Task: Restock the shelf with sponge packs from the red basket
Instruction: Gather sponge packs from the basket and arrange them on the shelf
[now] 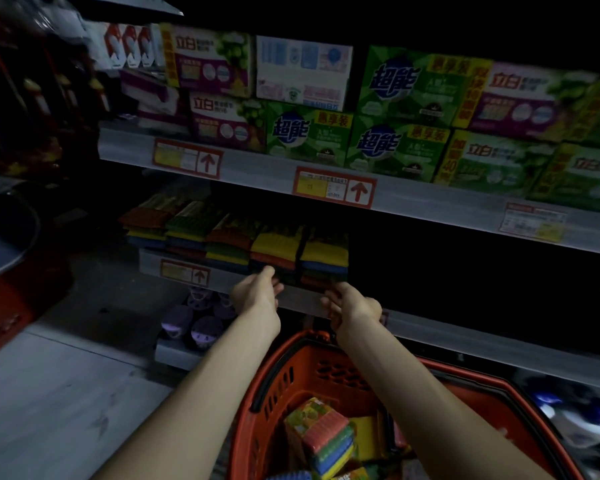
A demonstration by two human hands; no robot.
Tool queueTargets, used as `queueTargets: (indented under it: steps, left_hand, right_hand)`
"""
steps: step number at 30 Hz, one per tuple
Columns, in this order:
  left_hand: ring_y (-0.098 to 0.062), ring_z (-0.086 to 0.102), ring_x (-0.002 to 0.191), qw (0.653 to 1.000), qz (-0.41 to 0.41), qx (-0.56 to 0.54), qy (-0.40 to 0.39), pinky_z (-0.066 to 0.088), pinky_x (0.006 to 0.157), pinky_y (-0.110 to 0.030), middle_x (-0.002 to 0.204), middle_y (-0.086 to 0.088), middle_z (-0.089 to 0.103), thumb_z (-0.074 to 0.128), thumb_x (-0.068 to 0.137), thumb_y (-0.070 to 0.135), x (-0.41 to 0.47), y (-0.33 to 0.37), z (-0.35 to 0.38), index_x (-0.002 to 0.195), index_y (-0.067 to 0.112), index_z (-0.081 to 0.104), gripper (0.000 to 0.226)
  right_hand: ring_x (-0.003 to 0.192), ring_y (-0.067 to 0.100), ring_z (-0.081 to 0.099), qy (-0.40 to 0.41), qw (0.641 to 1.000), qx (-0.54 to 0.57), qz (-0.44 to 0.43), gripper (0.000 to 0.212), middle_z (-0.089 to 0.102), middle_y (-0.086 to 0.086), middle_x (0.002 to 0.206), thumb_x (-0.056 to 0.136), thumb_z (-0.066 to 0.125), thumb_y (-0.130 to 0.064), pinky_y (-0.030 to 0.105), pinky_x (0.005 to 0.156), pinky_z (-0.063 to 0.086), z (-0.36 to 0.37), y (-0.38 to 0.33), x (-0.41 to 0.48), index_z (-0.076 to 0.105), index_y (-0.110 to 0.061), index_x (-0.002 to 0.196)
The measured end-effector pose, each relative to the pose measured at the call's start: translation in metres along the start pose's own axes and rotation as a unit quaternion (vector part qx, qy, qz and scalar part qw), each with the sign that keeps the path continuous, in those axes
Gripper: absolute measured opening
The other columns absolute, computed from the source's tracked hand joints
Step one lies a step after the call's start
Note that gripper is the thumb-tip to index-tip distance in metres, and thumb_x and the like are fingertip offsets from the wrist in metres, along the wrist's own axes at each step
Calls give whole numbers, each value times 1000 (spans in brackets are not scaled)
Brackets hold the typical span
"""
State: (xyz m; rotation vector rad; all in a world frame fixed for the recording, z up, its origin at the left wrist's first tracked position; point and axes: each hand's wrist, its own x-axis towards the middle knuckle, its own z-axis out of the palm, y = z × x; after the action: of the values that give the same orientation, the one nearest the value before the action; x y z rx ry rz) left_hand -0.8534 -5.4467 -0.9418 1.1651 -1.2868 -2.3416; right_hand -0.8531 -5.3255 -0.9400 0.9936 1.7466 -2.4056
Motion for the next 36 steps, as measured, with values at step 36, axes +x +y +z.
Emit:
queueTargets:
  steps: [36]
  left_hand:
    - [-17, 74, 96, 921, 136, 257, -260, 58, 85, -34, 99, -6, 78, 71, 95, 21, -99, -33, -28, 95, 23, 76, 5]
  right_hand:
    - [94, 15, 73, -181, 931, -258, -184, 19, 77, 3, 104, 90, 77, -29, 26, 76, 58, -122, -33, -32, 73, -18, 106]
